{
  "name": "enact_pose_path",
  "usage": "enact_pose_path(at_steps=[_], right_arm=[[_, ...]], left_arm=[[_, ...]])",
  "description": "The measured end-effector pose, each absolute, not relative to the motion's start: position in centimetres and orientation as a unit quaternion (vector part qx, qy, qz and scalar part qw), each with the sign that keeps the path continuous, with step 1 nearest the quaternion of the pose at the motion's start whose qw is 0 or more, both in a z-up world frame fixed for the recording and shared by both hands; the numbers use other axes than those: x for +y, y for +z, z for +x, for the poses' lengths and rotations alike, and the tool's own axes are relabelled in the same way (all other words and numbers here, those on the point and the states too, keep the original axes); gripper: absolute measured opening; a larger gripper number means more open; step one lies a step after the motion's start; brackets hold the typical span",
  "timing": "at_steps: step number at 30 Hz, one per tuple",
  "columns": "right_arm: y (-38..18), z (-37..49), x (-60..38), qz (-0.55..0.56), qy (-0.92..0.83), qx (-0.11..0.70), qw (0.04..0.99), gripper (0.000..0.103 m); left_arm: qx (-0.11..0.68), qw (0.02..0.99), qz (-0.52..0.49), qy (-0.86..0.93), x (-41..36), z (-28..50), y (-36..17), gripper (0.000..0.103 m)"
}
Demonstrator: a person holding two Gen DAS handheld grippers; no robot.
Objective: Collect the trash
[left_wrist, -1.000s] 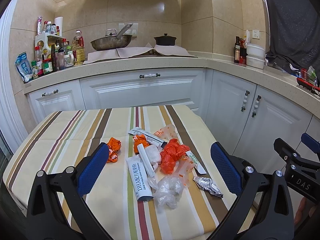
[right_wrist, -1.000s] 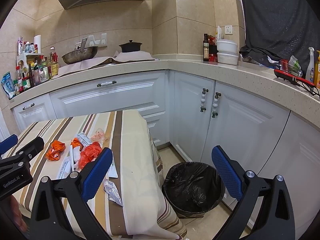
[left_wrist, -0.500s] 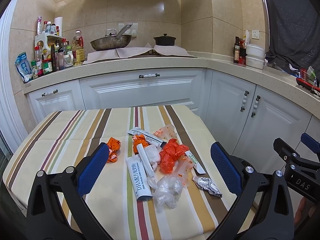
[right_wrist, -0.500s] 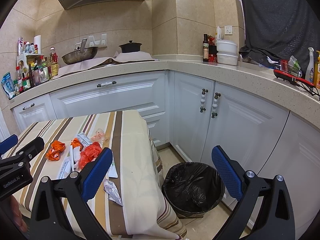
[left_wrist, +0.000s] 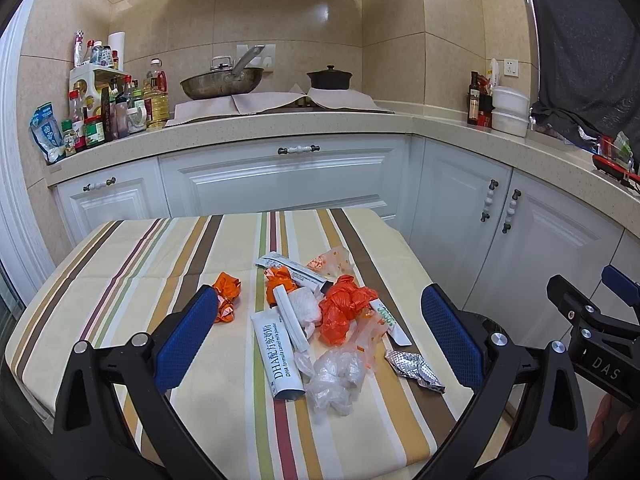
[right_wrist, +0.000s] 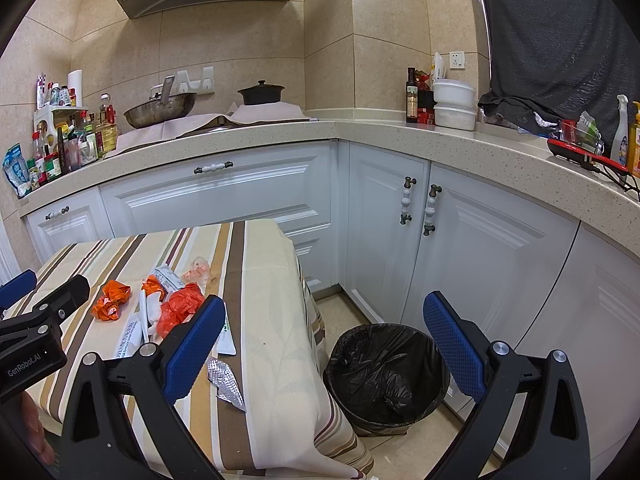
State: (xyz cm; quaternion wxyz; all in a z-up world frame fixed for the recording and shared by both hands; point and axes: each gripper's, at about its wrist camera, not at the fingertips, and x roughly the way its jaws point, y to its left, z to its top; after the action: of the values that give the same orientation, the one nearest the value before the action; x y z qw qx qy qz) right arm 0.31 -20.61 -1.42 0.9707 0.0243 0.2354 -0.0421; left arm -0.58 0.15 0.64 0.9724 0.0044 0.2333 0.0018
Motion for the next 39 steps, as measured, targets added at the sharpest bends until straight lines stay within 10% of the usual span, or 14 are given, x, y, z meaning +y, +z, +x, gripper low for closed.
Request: enact_pose_path(at_steps=[39], right_arm=[[-4.5,1.2,-19.2,0.02,-0.002,0.254,0.967,0.097]], left_arm=[[0.279,0.96,-0.004,0.014,2.3,-0.2,-2.7,0.099]])
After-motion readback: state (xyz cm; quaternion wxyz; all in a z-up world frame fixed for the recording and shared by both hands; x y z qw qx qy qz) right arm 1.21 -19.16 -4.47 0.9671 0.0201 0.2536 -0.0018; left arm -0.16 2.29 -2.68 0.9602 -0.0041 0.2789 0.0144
